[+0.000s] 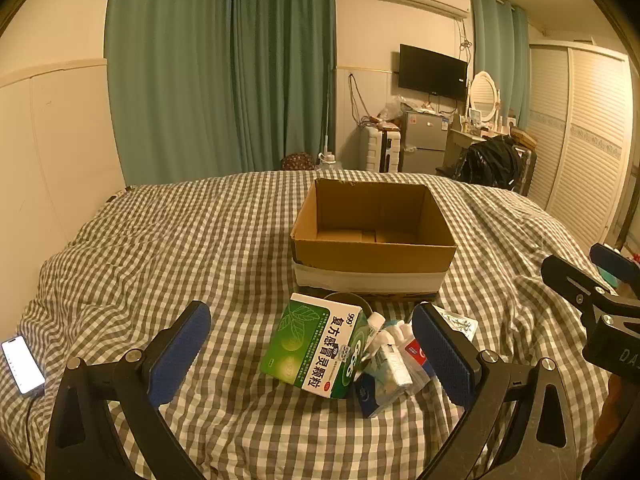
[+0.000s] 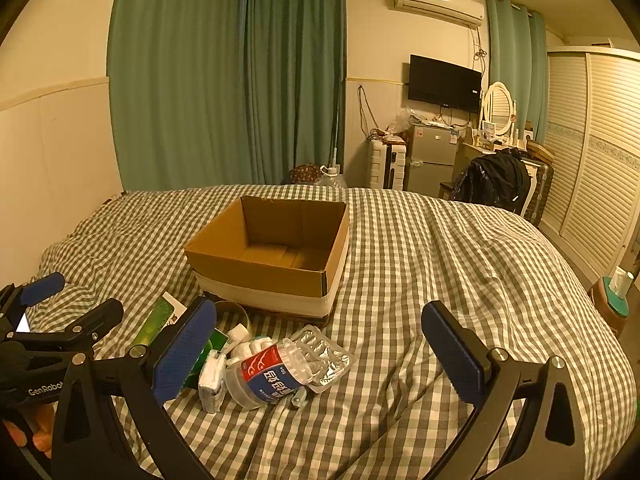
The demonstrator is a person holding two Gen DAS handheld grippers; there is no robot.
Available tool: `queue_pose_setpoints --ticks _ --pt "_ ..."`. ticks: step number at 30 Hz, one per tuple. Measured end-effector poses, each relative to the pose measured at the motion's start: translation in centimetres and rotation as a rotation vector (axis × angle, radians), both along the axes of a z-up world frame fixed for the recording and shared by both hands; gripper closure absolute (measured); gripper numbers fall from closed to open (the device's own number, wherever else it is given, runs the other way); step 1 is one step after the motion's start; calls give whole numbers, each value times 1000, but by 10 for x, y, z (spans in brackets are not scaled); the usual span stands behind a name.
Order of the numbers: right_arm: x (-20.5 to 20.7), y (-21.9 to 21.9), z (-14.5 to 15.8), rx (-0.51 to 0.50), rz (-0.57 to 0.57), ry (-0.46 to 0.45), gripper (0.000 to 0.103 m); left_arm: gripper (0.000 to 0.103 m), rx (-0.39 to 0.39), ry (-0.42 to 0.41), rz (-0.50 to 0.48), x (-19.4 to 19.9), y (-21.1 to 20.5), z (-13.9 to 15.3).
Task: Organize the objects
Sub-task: 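Move the left tool toward the green-and-white medicine box, then grasp the green-and-white medicine box with the left tool and lift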
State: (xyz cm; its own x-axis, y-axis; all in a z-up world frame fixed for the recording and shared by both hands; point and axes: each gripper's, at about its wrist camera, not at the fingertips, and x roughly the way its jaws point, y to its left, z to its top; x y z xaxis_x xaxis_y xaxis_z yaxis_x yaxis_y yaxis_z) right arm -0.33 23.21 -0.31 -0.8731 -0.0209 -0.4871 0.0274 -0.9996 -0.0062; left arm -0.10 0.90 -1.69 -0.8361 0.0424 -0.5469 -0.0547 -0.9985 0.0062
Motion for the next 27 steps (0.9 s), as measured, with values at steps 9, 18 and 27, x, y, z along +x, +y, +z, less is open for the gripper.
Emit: queue_pose_setpoints --ticks 9,18,27 --pt "1 0 3 -1 3 5 0 0 -15 -3 -3 0 4 -3" --pt "-13 5 -10 -9 -5 -35 0 0 -54 -103 8 -20 10 -31" --pt "-30 9 -35 -10 -4 -106 0 0 -110 -174 32 -43 15 -72"
